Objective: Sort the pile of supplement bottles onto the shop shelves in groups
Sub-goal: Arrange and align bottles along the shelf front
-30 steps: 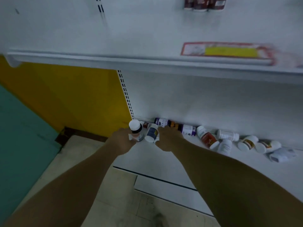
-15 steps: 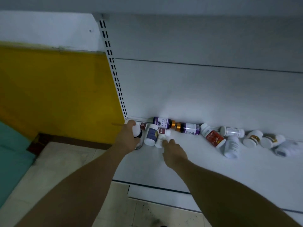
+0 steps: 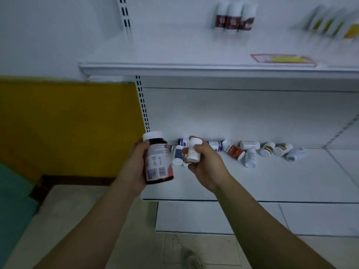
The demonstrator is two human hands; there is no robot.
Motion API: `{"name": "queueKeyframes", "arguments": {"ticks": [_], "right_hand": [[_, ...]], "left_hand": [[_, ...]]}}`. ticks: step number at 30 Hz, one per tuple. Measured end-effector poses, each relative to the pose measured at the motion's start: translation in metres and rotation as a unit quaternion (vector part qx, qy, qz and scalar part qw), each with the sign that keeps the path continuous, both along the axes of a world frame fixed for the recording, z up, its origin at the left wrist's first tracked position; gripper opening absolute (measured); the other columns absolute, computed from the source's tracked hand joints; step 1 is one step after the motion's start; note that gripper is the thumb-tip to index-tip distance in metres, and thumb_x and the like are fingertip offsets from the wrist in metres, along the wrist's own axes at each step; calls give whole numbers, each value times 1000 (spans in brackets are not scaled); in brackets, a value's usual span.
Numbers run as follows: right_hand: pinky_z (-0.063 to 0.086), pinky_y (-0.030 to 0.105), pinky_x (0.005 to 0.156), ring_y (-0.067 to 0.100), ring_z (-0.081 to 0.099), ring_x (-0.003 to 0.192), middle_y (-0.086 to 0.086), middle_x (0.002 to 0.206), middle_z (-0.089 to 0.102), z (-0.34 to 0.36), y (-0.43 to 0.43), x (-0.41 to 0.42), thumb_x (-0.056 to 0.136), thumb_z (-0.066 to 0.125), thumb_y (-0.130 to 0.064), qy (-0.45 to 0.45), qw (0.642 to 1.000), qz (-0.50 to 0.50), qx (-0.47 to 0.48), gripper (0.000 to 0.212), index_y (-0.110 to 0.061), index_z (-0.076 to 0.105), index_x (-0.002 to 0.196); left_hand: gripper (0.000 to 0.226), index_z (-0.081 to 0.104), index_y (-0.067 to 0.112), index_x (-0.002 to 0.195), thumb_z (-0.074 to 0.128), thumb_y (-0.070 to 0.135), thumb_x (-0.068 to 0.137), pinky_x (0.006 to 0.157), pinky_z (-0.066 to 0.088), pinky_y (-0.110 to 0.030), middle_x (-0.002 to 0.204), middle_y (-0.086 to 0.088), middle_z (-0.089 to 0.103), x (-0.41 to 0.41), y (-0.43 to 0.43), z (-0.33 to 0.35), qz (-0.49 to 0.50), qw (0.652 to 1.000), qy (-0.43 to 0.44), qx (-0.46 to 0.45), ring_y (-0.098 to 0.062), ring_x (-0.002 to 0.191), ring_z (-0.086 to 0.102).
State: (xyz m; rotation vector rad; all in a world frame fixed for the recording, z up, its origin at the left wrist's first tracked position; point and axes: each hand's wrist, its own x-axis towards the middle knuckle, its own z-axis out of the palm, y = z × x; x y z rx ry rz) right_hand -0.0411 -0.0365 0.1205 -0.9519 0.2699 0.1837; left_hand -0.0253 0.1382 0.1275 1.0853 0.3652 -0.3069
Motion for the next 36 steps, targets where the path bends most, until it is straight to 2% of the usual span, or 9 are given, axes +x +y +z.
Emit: {"name": "queueKeyframes", "arguments": {"ticks": [2, 4, 8, 11, 19, 23, 26, 32, 36], "right_hand": [[42, 29, 64, 21, 57, 70, 14, 96, 54, 23, 7, -19, 93, 34, -4, -31, 997, -6, 75, 37, -16, 57, 120], [46, 30, 62, 23, 56, 69, 16, 89, 55, 44, 13, -37, 93, 30, -2, -57, 993, -9, 106, 44, -18, 53, 127], [47, 25, 53, 21, 52, 62, 15, 79, 58, 84, 19, -67, 93, 34, -11, -81, 989, -16, 120, 33, -14, 60, 113], [40, 24, 53, 18, 49, 55, 9, 76, 55, 106, 19, -84, 95, 40, -19, -105, 990, -30, 87, 25, -16, 61, 108], [47, 27, 57, 18, 59, 61, 7, 80, 60, 156, -8, -94, 98, 39, -12, -201, 978, -62, 17, 26, -23, 59, 110], [44, 29, 60, 17, 60, 63, 7, 81, 63, 184, -35, -82, 98, 37, -12, -235, 969, -70, -3, 27, -26, 58, 107], [44, 30, 61, 18, 60, 64, 9, 83, 64, 201, -66, -76, 99, 35, -11, -252, 963, -89, -18, 28, -24, 58, 110], [48, 30, 63, 19, 56, 67, 11, 84, 61, 224, -147, -68, 98, 38, -12, -270, 950, -145, -56, 25, -19, 60, 107], [47, 32, 67, 21, 58, 75, 9, 97, 61, 227, -200, -68, 96, 44, -12, -268, 935, -176, -151, 24, -27, 61, 105]], "left_hand": [[48, 51, 14, 130, 45, 45, 94, 60, 57, -40, 100, -12, 68, -20, 7, 24, -33, 999, -8, -20, -25, 78, 69], [55, 52, 13, 130, 43, 53, 93, 63, 58, -39, 104, -16, 68, -37, 13, 45, -61, 997, -32, -23, -25, 80, 69], [58, 49, 13, 131, 43, 55, 91, 63, 57, -38, 95, -15, 67, -66, 14, 87, -128, 987, -99, -20, -26, 77, 69], [56, 48, 11, 130, 41, 52, 93, 62, 57, -36, 89, -14, 68, -82, 11, 112, -158, 977, -137, -35, -27, 76, 69], [55, 56, 12, 123, 41, 54, 92, 65, 55, -37, 101, -16, 66, -93, -15, 166, -135, 968, -213, 6, -28, 83, 67], [24, 51, 26, 119, 43, 30, 97, 61, 57, -35, 98, -10, 67, -90, -42, 196, -101, 947, -302, 40, -23, 78, 67], [26, 48, 24, 123, 44, 24, 97, 55, 55, -31, 92, -6, 67, -83, -75, 216, -104, 934, -335, 64, -18, 72, 68], [18, 52, 20, 113, 47, 20, 96, 59, 57, -31, 88, -3, 68, -71, -171, 240, -130, 919, -370, 50, -15, 71, 69], [17, 53, 21, 112, 49, 18, 95, 60, 57, -32, 92, -4, 67, -64, -228, 247, -136, 909, -391, 55, -17, 75, 68]]}}
